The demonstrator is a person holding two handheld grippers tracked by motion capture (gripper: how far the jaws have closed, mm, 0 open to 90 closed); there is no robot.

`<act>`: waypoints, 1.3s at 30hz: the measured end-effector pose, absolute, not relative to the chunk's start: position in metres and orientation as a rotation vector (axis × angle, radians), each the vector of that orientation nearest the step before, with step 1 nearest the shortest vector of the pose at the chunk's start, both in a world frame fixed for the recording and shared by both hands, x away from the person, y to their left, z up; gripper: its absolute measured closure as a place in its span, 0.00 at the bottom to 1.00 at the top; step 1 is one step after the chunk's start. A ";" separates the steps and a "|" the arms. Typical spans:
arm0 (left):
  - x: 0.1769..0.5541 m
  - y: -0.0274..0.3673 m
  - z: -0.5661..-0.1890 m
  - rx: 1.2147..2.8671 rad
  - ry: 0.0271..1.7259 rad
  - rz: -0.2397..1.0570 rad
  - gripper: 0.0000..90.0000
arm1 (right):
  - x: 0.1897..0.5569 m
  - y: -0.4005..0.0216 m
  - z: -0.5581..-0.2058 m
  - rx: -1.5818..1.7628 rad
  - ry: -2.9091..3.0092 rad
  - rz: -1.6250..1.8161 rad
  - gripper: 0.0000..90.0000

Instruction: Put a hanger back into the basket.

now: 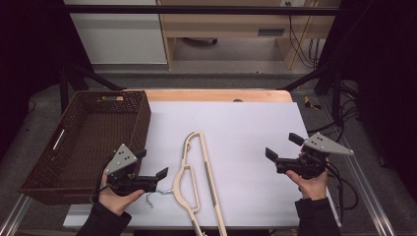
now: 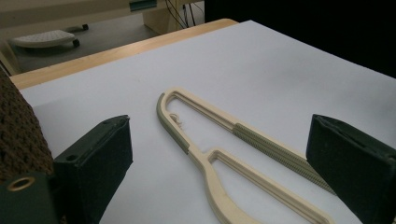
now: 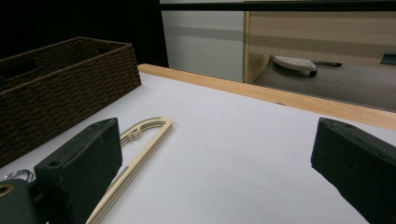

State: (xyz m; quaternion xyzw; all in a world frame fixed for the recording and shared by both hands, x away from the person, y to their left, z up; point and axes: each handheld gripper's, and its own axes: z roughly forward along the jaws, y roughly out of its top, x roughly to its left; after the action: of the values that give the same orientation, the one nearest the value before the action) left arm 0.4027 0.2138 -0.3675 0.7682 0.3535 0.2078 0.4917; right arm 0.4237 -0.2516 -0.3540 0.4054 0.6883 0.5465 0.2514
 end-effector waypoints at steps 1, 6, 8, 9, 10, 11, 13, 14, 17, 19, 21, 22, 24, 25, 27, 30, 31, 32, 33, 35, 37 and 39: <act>0.403 0.212 -0.369 1.873 0.858 0.497 0.08 | 0.424 -0.251 -0.354 1.102 1.875 1.487 0.03; 0.409 0.202 -0.375 1.923 0.855 0.462 0.10 | 0.424 -0.249 -0.355 1.099 1.885 1.490 0.03; 0.412 0.198 -0.376 1.944 0.849 0.449 0.11 | 0.424 -0.249 -0.355 1.098 1.888 1.492 0.03; 0.413 0.197 -0.376 1.951 0.850 0.443 0.12 | 0.424 -0.248 -0.355 1.100 1.888 1.494 0.03; 0.415 0.194 -0.377 1.959 0.852 0.430 0.12 | 0.424 -0.248 -0.354 1.098 1.890 1.494 0.03; 0.417 0.192 -0.377 1.968 0.852 0.419 0.13 | 0.424 -0.248 -0.354 1.096 1.888 1.491 0.03; 0.421 0.188 -0.379 1.990 0.859 0.405 0.13 | 0.423 -0.247 -0.354 1.096 1.887 1.491 0.03; 0.423 0.185 -0.381 2.006 0.861 0.395 0.14 | 0.423 -0.248 -0.354 1.097 1.888 1.492 0.03; 0.430 0.178 -0.387 2.049 0.867 0.386 0.15 | 0.423 -0.247 -0.354 1.094 1.888 1.494 0.03; 0.435 0.175 -0.393 2.067 0.877 0.376 0.15 | 0.423 -0.246 -0.354 1.094 1.891 1.493 0.03; 0.437 0.173 -0.398 2.104 0.887 0.377 0.15 | 0.424 -0.246 -0.355 1.092 1.901 1.486 0.03; 0.438 0.173 -0.400 2.117 0.891 0.384 0.16 | 0.424 -0.245 -0.355 1.094 1.900 1.484 0.03; 0.439 0.173 -0.403 2.121 0.900 0.374 0.17 | 0.424 -0.245 -0.355 1.095 1.903 1.485 0.03; 0.440 0.173 -0.404 2.125 0.902 0.372 0.17 | 0.424 -0.245 -0.355 1.096 1.903 1.486 0.03; 0.441 0.172 -0.406 2.135 0.908 0.368 0.18 | 0.425 -0.244 -0.355 1.097 1.906 1.486 0.03; 0.444 0.170 -0.411 2.165 0.917 0.365 0.20 | 0.425 -0.244 -0.356 1.096 1.907 1.487 0.03; 0.446 0.169 -0.413 2.176 0.919 0.360 0.20 | 0.425 -0.244 -0.356 1.094 1.909 1.484 0.03; 0.448 0.167 -0.416 2.190 0.928 0.354 0.20 | 0.425 -0.243 -0.356 1.093 1.911 1.483 0.03; 0.449 0.166 -0.418 2.197 0.933 0.352 0.21 | 0.425 -0.243 -0.356 1.091 1.913 1.483 0.03; 0.452 0.164 -0.423 2.218 0.941 0.339 0.22 | 0.425 -0.243 -0.356 1.092 1.914 1.483 0.03; 0.453 0.163 -0.429 2.237 0.947 0.323 0.25 | 0.425 -0.242 -0.356 1.096 1.914 1.485 0.03; 0.455 0.162 -0.433 2.252 0.947 0.310 0.27 | 0.426 -0.241 -0.357 1.095 1.920 1.480 0.03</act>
State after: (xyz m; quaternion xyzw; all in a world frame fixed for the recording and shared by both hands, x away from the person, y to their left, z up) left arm 0.4549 0.1623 -0.4326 0.8622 0.3625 0.1186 0.3333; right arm 0.4255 -0.2411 -0.3566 0.3998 0.7009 0.5405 0.2385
